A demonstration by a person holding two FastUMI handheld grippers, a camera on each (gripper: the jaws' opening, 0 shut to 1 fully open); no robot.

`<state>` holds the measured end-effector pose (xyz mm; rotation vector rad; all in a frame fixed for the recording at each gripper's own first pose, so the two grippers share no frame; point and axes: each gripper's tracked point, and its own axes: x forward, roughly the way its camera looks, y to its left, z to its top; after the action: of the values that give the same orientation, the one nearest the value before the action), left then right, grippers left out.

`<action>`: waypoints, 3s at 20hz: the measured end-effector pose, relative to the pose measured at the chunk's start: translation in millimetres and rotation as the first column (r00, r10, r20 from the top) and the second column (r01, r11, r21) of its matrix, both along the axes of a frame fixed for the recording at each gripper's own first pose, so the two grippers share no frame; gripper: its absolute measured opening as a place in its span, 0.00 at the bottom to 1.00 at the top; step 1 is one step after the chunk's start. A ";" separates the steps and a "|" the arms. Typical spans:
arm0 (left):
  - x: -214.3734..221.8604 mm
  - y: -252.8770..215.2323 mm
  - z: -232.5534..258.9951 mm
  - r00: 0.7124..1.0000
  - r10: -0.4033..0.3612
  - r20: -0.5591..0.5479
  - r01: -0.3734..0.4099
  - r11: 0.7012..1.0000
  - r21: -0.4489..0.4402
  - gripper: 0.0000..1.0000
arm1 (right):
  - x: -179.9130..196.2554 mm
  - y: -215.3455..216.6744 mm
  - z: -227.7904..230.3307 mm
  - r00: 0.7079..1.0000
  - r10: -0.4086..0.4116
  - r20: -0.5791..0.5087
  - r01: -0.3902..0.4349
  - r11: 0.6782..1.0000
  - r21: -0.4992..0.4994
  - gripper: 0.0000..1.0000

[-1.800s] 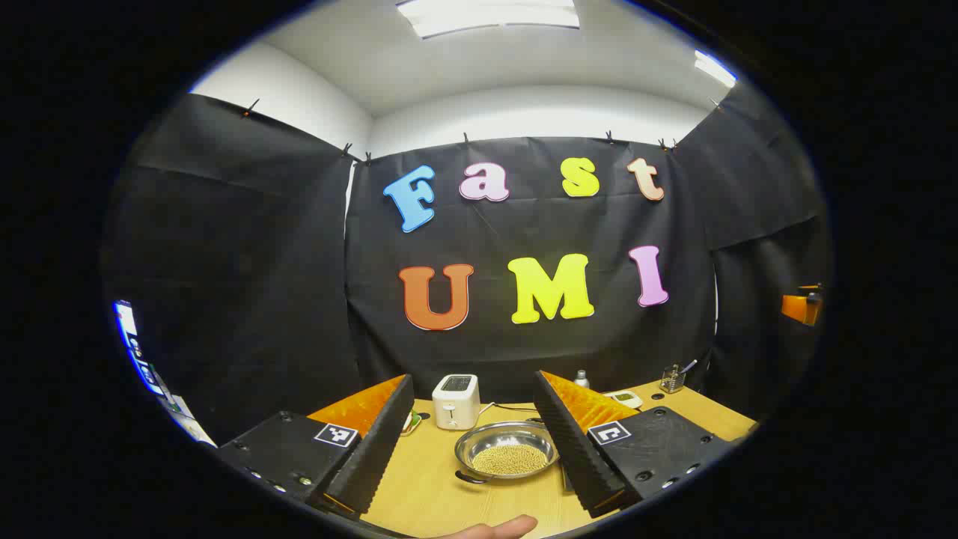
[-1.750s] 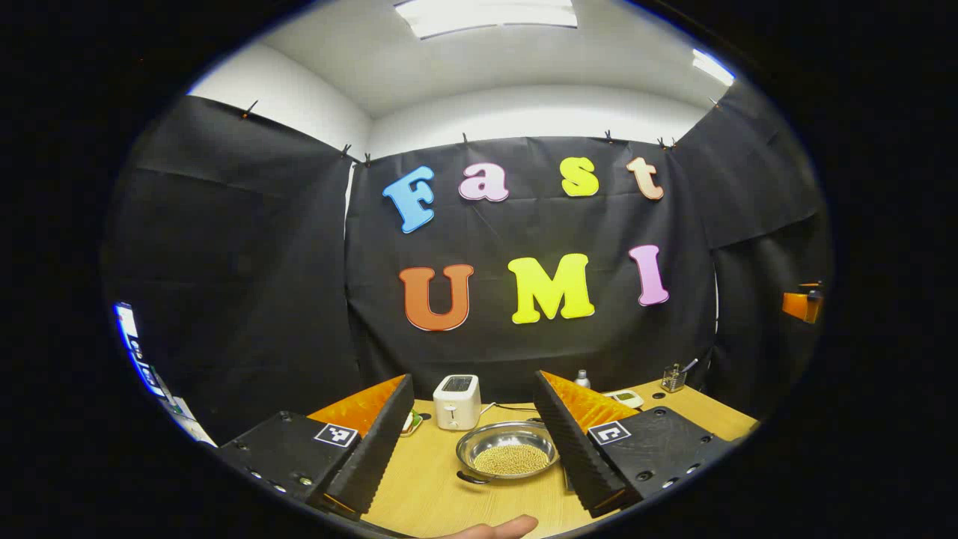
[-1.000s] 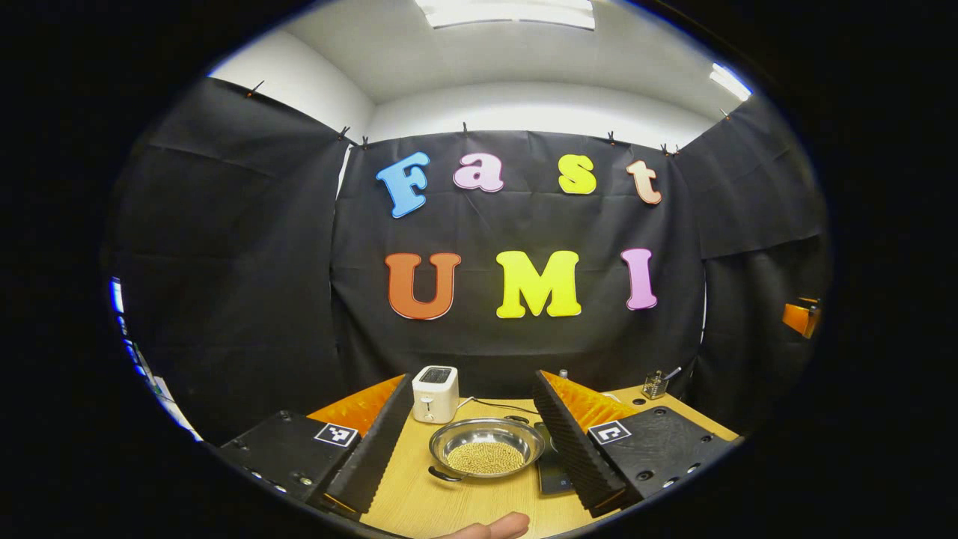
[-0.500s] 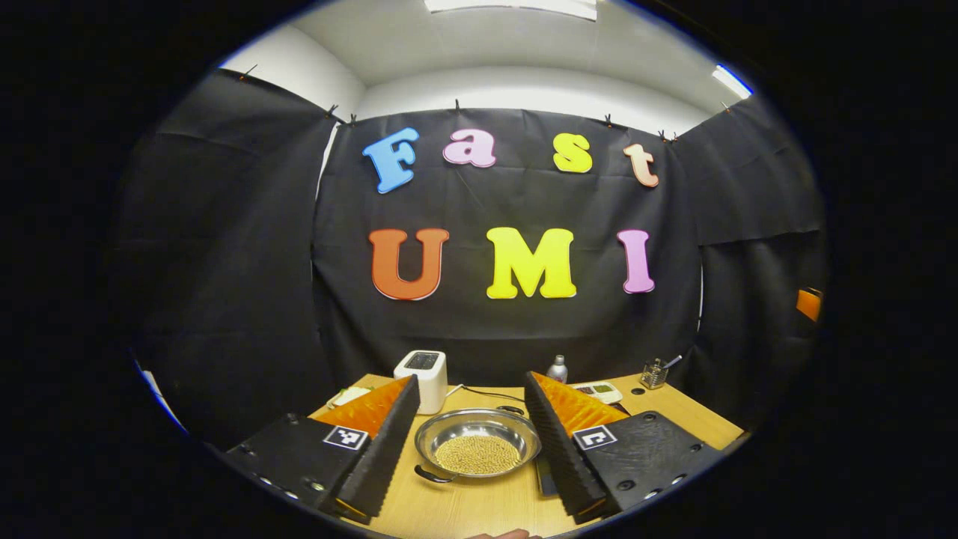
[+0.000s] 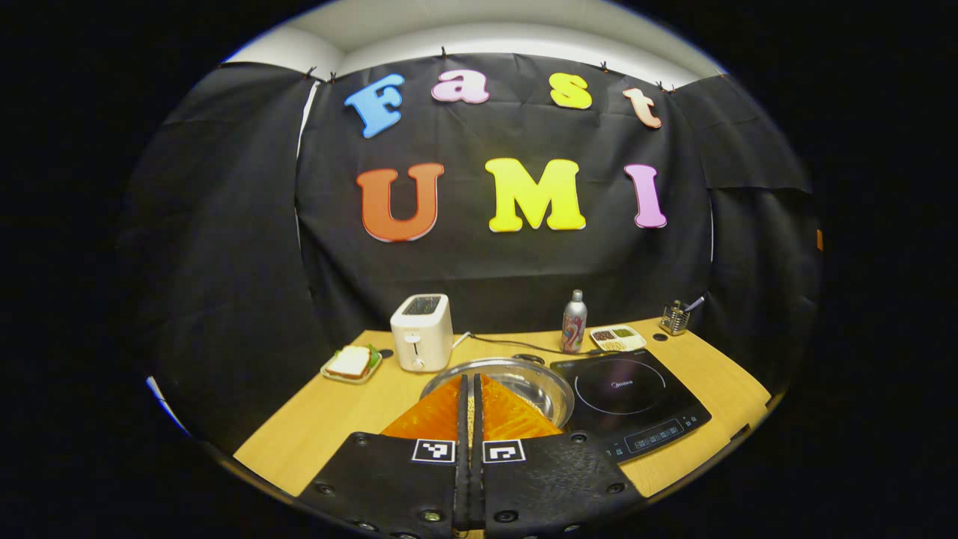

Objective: First push the handle of the pot to place it horizontally, then grasp the pot with both hands and set it on the induction cooktop.

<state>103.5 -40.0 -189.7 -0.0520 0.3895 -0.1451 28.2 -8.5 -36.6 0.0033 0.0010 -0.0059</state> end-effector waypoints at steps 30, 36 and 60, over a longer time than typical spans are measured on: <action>5.0 8.7 -205.1 0.766 0.030 -0.643 0.018 0.998 0.068 0.11 | 147.2 118.6 -74.7 0.981 0.108 -0.164 -0.123 0.989 -0.084 1.00; 19.9 39.6 -217.8 0.744 0.080 -0.663 -0.039 0.996 0.077 0.10 | 156.0 130.3 -71.3 0.984 0.108 -0.143 -0.119 0.991 -0.068 1.00; 133.0 128.4 -238.4 0.746 0.135 -0.652 -0.117 0.991 0.072 0.00 | 147.6 112.2 -131.4 0.953 0.021 -0.302 -0.011 0.999 0.038 0.96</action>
<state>236.5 88.4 -428.2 -0.1043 1.0995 0.0213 175.9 103.7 -168.0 0.0381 0.3083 0.0099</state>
